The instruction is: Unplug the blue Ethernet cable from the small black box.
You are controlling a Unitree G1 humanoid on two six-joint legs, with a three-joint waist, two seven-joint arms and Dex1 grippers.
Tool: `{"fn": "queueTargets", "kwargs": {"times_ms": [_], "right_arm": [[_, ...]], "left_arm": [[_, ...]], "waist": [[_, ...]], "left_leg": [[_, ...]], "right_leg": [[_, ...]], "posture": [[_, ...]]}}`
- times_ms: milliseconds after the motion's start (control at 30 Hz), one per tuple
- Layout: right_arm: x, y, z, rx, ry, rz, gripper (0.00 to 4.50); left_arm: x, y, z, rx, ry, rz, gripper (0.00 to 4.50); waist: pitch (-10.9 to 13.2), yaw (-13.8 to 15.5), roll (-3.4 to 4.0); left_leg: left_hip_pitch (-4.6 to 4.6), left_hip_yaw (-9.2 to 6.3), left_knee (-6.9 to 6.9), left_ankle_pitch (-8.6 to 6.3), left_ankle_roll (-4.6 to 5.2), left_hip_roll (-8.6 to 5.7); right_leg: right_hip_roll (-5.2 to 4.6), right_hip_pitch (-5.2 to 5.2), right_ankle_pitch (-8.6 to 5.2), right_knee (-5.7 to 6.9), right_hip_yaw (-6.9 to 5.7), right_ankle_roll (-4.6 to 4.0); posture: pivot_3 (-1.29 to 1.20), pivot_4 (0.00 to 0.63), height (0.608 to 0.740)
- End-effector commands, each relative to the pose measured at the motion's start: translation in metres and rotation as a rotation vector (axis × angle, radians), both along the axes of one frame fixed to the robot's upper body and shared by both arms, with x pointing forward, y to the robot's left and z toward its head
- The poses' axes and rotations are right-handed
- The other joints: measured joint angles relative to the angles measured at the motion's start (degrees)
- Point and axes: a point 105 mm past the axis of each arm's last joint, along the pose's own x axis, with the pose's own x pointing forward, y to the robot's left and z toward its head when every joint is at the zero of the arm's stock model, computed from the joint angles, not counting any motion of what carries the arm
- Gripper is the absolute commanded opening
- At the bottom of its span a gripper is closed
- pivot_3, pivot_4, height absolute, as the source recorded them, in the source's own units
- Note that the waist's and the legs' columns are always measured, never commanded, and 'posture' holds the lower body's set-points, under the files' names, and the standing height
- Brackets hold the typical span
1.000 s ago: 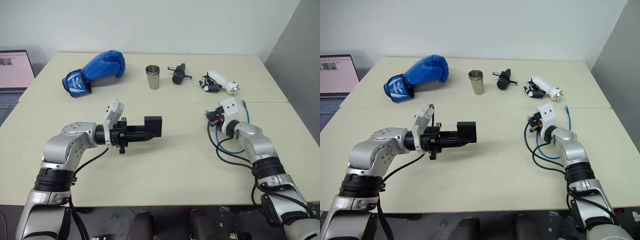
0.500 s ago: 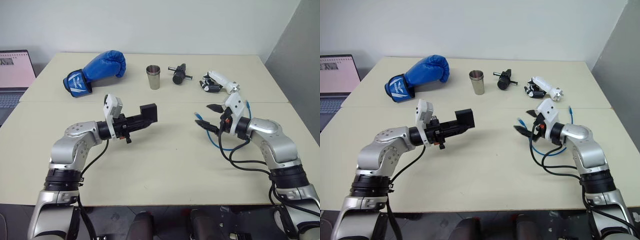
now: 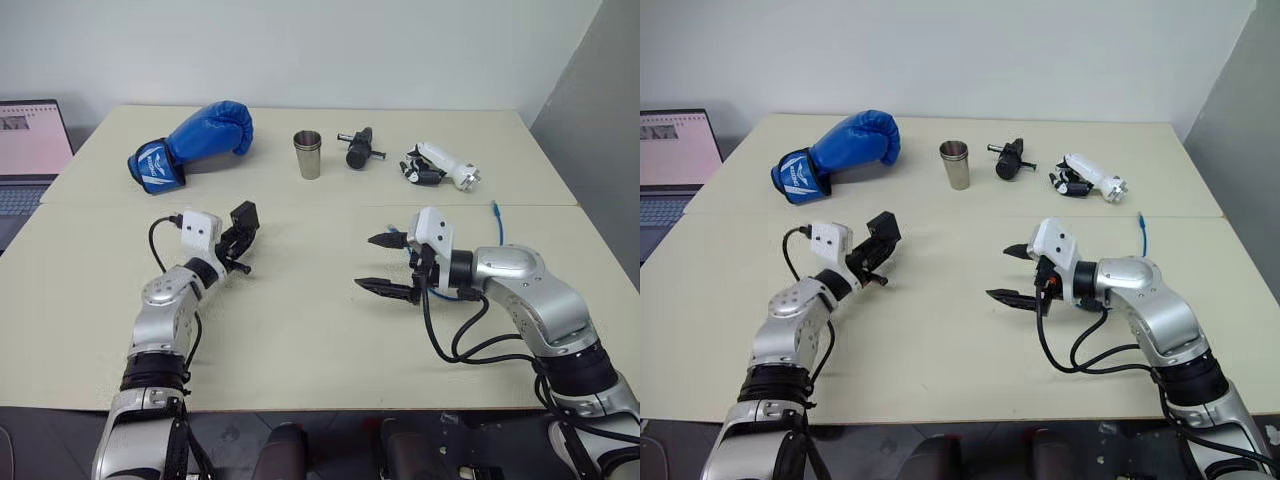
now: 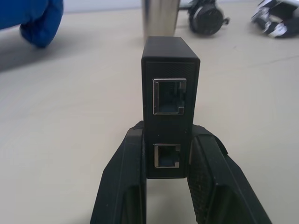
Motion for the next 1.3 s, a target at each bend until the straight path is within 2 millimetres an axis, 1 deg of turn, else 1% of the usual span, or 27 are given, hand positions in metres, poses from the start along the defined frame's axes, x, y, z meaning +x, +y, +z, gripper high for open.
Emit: {"fn": "queueTargets", "kwargs": {"times_ms": [33, 67, 133, 200, 333, 400, 433, 467, 500, 567, 600, 667, 800, 867, 1000, 1133, 1200, 1300], "right_arm": [[-0.003, 0.005, 0.011, -0.009, -0.054, 0.033, 4.22], [-0.003, 0.005, 0.01, -0.013, -0.054, 0.033, 4.22], [-0.002, 0.005, 0.01, -0.017, -0.057, 0.03, 4.22], [-0.001, 0.005, 0.01, -0.02, -0.06, 0.025, 4.22], [0.0, 0.005, 0.01, -0.022, -0.062, 0.021, 4.22], [0.0, 0.005, 0.009, -0.021, -0.062, 0.022, 4.22], [0.0, 0.005, 0.009, -0.021, -0.062, 0.022, 4.22], [0.0, 0.005, 0.009, -0.02, -0.062, 0.023, 4.22], [0.0, 0.005, 0.009, -0.02, -0.063, 0.024, 4.22], [0.0, 0.005, 0.01, -0.019, -0.063, 0.025, 4.22], [0.0, 0.006, 0.01, -0.019, -0.063, 0.026, 4.22], [0.0, 0.005, 0.01, -0.019, -0.063, 0.026, 4.22], [0.0, 0.005, 0.009, -0.023, -0.062, 0.022, 4.22], [-0.001, 0.003, 0.009, -0.022, -0.06, 0.017, 4.22], [-0.002, -0.003, 0.011, -0.011, -0.052, -0.003, 4.22], [-0.008, -0.015, 0.013, -0.001, -0.031, -0.033, 4.22], [-0.013, -0.025, 0.014, 0.009, -0.007, -0.054, 4.22], [-0.019, -0.039, 0.015, 0.006, 0.02, -0.086, 4.22]], "left_arm": [[-0.002, 0.005, 0.002, -0.004, -0.019, 0.022, 0.79], [-0.003, 0.005, -0.002, -0.015, -0.002, 0.027, 0.79], [-0.005, 0.006, -0.006, -0.007, 0.013, 0.022, 1.5], [-0.006, 0.007, -0.008, -0.006, 0.022, 0.026, 1.98], [-0.006, 0.008, -0.01, -0.019, 0.035, 0.04, 2.78], [-0.007, 0.007, -0.01, -0.017, 0.033, 0.034, 3.27], [-0.007, 0.007, -0.01, -0.016, 0.032, 0.032, 3.4], [-0.007, 0.007, -0.01, -0.018, 0.033, 0.032, 3.69], [-0.007, 0.007, -0.01, -0.018, 0.032, 0.032, 3.85], [-0.007, 0.008, -0.009, -0.017, 0.028, 0.033, 4.32], [-0.007, 0.008, -0.008, -0.016, 0.026, 0.033, 4.44], [-0.007, 0.008, -0.007, -0.014, 0.023, 0.031, 4.44], [-0.014, 0.007, 0.003, 0.011, -0.009, 0.019, 4.44], [-0.018, 0.008, 0.011, 0.051, -0.044, 0.027, 4.44], [-0.028, 0.005, 0.014, 0.076, -0.027, -0.002, 4.44], [-0.037, 0.011, 0.015, 0.154, 0.026, 0.007, 4.44], [-0.045, 0.012, 0.023, 0.2, 0.022, -0.027, 4.44], [-0.051, 0.016, 0.031, 0.278, 0.049, -0.055, 4.44]], "waist": [[0.0, 0.01, 0.0], [0.0, 0.01, 0.0], [0.0, 0.0, 0.0], [0.0, 0.0, 0.0], [0.0, -0.03, 0.0], [0.0, -0.04, 0.0], [0.0, -0.04, 0.0], [0.0, -0.04, 0.0], [0.0, -0.04, 0.0], [0.0, -0.04, 0.0], [0.0, -0.04, 0.0], [0.0, -0.04, 0.0], [0.0, -0.04, 0.0], [0.0, -0.08, 0.0], [0.0, -0.03, 0.0], [0.0, -0.03, 0.0], [0.0, -0.03, 0.0], [0.0, -0.03, 0.0]], "left_leg": [[0.0, 0.0, 0.0, 0.0, 0.0, 0.0], [0.0, -0.01, 0.0, 0.0, 0.0, 0.0], [0.0, -0.01, 0.0, 0.0, 0.0, -0.01], [0.0, -0.01, 0.0, 0.0, 0.0, -0.01], [0.0, 0.0, 0.0, 0.0, 0.0, -0.01], [0.01, 0.0, 0.0, 0.0, 0.0, 0.0], [0.0, 0.0, 0.0, 0.0, 0.0, -0.01], [0.0, 0.0, 0.0, 0.0, 0.0, -0.01], [0.01, 0.0, 0.0, 0.0, 0.0, -0.01], [0.01, 0.0, 0.0, 0.0, 0.0, -0.01], [0.01, 0.0, 0.0, 0.0, 0.0, -0.01], [0.01, 0.0, 0.0, 0.0, 0.0, -0.01], [0.01, -0.03, 0.0, 0.0, 0.0, 0.01], [0.01, -0.05, 0.0, 0.0, 0.0, 0.02], [0.01, -0.14, -0.01, 0.0, 0.0, 0.02], [0.01, -0.22, -0.01, 0.0, 0.0, 0.02], [0.01, -0.24, -0.02, 0.0, 0.0, 0.01], [0.01, -0.24, -0.02, 0.0, 0.0, 0.01]], "right_leg": [[0.0, 0.0, 0.0, 0.0, -0.01, 0.0], [0.0, 0.01, 0.0, 0.0, -0.01, 0.0], [0.0, 0.01, 0.0, 0.0, -0.01, 0.0], [0.0, 0.01, 0.0, 0.0, -0.02, 0.0], [0.0, 0.01, 0.0, 0.01, -0.02, 0.0], [0.0, 0.01, 0.0, 0.01, -0.03, 0.0], [0.0, 0.01, 0.0, 0.01, -0.03, 0.0], [0.0, 0.01, 0.0, 0.01, -0.03, 0.0], [0.0, 0.01, 0.0, 0.01, -0.02, 0.0], [0.0, 0.01, 0.0, 0.01, -0.03, 0.0], [0.0, 0.01, 0.0, 0.01, -0.03, 0.0], [0.0, 0.01, 0.0, 0.01, -0.03, 0.0], [0.0, 0.01, 0.0, 0.01, -0.01, 0.0], [0.0, 0.01, 0.0, 0.01, -0.01, 0.0], [-0.01, 0.02, 0.0, 0.01, -0.02, 0.0], [-0.01, 0.03, 0.0, 0.01, -0.02, 0.0], [-0.01, 0.04, 0.0, 0.0, -0.03, 0.0], [-0.02, 0.05, 0.0, 0.0, -0.03, 0.0]], "posture": [[0.0, 0.15, 0.74], [0.0, 0.15, 0.74], [0.0, 0.15, 0.74], [0.0, 0.15, 0.74], [0.0, 0.15, 0.74], [0.0, 0.15, 0.74], [0.0, 0.15, 0.74], [0.0, 0.15, 0.74], [0.0, 0.15, 0.74], [0.0, 0.15, 0.74], [0.0, 0.15, 0.74], [0.0, 0.15, 0.74], [0.0, 0.15, 0.74], [0.0, 0.15, 0.74], [0.0, 0.15, 0.74], [0.0, 0.15, 0.74], [0.0, 0.15, 0.74], [0.0, 0.15, 0.74]]}}
